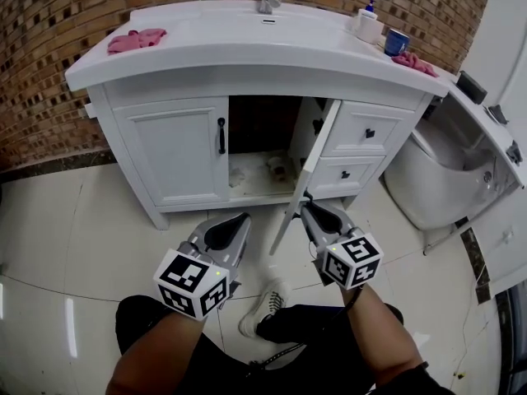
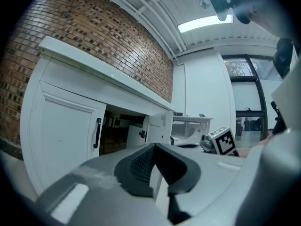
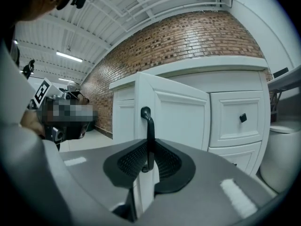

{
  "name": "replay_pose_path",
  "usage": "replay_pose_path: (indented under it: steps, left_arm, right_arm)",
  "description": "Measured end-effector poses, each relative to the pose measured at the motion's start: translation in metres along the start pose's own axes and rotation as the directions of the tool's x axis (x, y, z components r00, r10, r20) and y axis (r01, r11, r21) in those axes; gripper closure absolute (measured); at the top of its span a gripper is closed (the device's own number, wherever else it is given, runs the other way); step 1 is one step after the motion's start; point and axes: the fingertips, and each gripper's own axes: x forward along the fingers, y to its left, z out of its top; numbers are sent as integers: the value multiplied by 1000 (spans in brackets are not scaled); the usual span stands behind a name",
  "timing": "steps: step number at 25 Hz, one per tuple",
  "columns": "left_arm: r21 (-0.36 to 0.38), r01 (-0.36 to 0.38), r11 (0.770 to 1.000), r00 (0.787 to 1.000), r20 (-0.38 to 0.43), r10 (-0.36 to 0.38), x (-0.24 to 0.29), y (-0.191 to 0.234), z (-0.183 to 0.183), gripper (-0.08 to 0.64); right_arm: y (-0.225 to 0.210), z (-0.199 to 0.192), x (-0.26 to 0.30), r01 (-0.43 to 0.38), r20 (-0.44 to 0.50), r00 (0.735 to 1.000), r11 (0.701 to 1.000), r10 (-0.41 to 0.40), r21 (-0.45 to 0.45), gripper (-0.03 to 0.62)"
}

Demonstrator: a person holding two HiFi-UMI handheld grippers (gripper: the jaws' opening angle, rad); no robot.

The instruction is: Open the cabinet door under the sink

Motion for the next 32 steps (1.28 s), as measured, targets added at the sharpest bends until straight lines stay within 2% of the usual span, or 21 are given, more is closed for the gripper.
replay_pose_path:
  steps: [7, 12, 16, 20, 22, 24, 32]
  left_arm:
    - [24, 39, 999, 999, -2, -39, 9, -15, 2, 557]
    - [31, 58, 998, 998, -9, -58, 13, -20, 0, 557]
    - [37, 79, 996, 997, -1, -79, 19, -30, 3, 557]
    - [41, 98, 994, 995, -14, -97, 25, -36, -1, 557]
    - [39, 100, 994, 995, -15, -100, 27, -37, -1, 557]
    - [34, 96, 995, 995, -9, -96, 28, -35, 1, 557]
    - [38, 96, 995, 995, -10, -96, 24, -39, 2, 557]
  right_arm:
    - [-30, -5, -35, 106, 10, 994, 994, -106, 9, 549]
    - [-57, -8, -58, 194, 8, 981, 981, -194, 23, 555]
    - [-80, -11, -75, 283, -4, 959, 959, -283, 30, 557]
    - [-103, -15, -100, 389, -8, 921, 921, -389, 34, 557]
    - [-111, -15, -115, 427, -5, 904, 904, -427, 33, 585]
    - [-114, -17, -126, 441, -8, 898, 897, -441, 41, 585]
    - [-98, -17, -144, 412, 6, 910, 908, -414, 81, 586]
